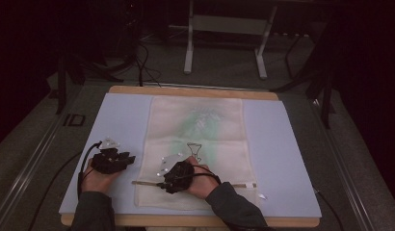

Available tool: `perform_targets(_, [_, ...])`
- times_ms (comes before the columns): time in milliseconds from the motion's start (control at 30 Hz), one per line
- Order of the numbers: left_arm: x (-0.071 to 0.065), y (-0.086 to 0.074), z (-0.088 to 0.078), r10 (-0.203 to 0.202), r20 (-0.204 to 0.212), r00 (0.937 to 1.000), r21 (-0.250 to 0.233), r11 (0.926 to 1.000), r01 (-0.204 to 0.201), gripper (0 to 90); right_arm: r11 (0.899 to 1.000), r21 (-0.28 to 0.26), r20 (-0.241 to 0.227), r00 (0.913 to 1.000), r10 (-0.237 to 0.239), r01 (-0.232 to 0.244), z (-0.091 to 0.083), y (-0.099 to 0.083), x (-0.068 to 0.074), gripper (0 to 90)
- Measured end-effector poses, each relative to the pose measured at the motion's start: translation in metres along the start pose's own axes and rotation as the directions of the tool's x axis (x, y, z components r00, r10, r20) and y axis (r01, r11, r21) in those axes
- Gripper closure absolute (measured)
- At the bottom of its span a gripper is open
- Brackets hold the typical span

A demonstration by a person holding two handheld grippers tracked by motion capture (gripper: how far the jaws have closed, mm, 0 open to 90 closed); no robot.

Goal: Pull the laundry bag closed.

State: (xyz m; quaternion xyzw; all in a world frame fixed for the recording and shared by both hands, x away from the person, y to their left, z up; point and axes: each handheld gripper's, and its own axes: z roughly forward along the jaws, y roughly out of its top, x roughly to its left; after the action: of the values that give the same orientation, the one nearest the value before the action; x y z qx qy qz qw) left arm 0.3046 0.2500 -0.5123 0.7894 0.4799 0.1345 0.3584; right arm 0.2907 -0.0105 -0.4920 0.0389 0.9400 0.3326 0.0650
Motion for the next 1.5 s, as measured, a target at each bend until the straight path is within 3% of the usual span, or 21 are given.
perform_targets(900, [-0.001,0.001,0.001,0.008,0.011,0.9999,0.004,1.0000,-0.008,64.9,0.999,-0.001,-0.023,0.9992,-0.034,0.034,0.019,0.021,0.007,59.6])
perform_targets(1000, [-0.001,0.001,0.000,0.008,0.007,0.9999,0.000,1.0000,-0.008,64.9,0.999,0.002,-0.039,0.9984,-0.041,0.042,0.022,0.024,0.008,65.1])
perform_targets(1500, [0.000,0.001,0.000,0.003,0.002,1.0000,-0.006,1.0000,-0.003,64.7,0.999,-0.004,-0.045,0.9983,-0.037,0.037,0.035,0.029,0.007,74.1])
